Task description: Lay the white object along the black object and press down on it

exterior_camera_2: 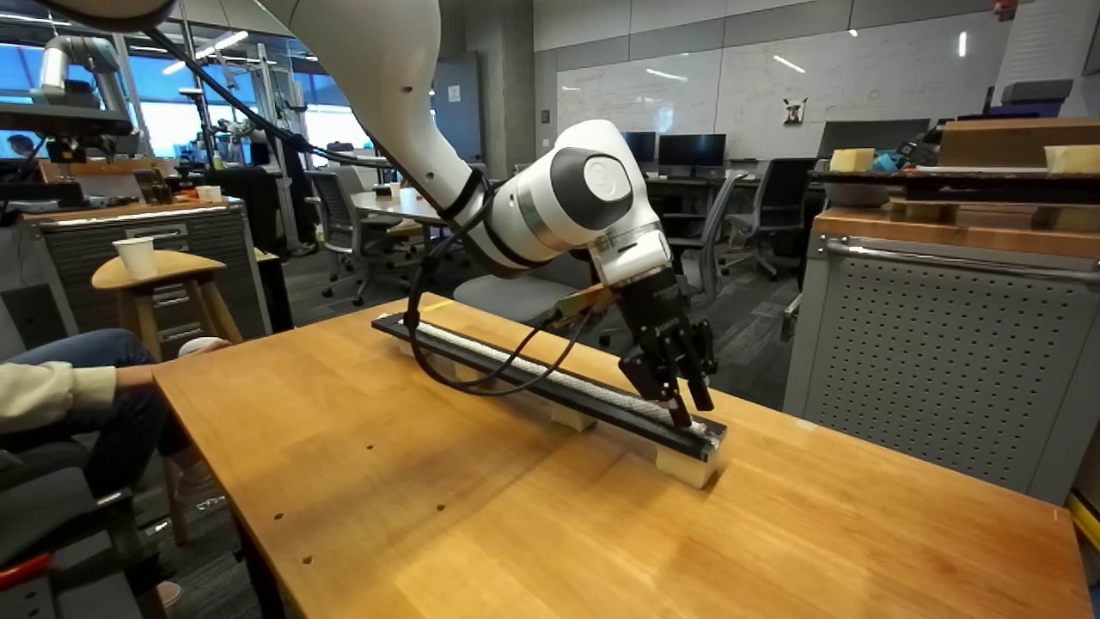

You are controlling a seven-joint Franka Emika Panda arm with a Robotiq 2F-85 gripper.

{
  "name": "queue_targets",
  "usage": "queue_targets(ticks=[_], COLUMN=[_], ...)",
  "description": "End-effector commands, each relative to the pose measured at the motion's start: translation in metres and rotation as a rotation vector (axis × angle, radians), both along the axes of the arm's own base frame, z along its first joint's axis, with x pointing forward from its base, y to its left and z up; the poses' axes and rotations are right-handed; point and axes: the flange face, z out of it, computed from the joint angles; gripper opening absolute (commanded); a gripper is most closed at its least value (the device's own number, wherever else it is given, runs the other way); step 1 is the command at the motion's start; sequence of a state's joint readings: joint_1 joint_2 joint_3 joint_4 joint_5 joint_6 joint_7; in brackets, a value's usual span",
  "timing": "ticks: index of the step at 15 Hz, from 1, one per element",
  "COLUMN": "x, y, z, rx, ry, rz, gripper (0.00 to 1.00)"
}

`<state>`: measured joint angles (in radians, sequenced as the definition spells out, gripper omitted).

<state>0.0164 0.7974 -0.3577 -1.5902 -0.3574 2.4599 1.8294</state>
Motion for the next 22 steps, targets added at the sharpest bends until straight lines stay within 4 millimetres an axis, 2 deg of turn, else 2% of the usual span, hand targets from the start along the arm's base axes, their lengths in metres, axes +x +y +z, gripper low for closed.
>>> queue_targets(ticks=[1, 4, 7, 11, 16, 22], x=[0.01, 0.009, 0.009, 0.009, -0.002, -0.041], y=[-0.01, -0.008, 0.001, 0.021, 0.073, 0.16], z=[0.0, 0.007, 0.023, 0.057, 0.107, 0.145], rx=[0.008, 0.01, 0.012, 0.021, 0.048, 0.157], ry=[-0.003, -0.015, -0.041, -0.083, -0.141, -0.133], rz=[0.004, 0.012, 0.036, 0.095, 0.259, 0.529], gripper=[0.73, 0.97, 1.0, 1.0, 1.0, 1.0])
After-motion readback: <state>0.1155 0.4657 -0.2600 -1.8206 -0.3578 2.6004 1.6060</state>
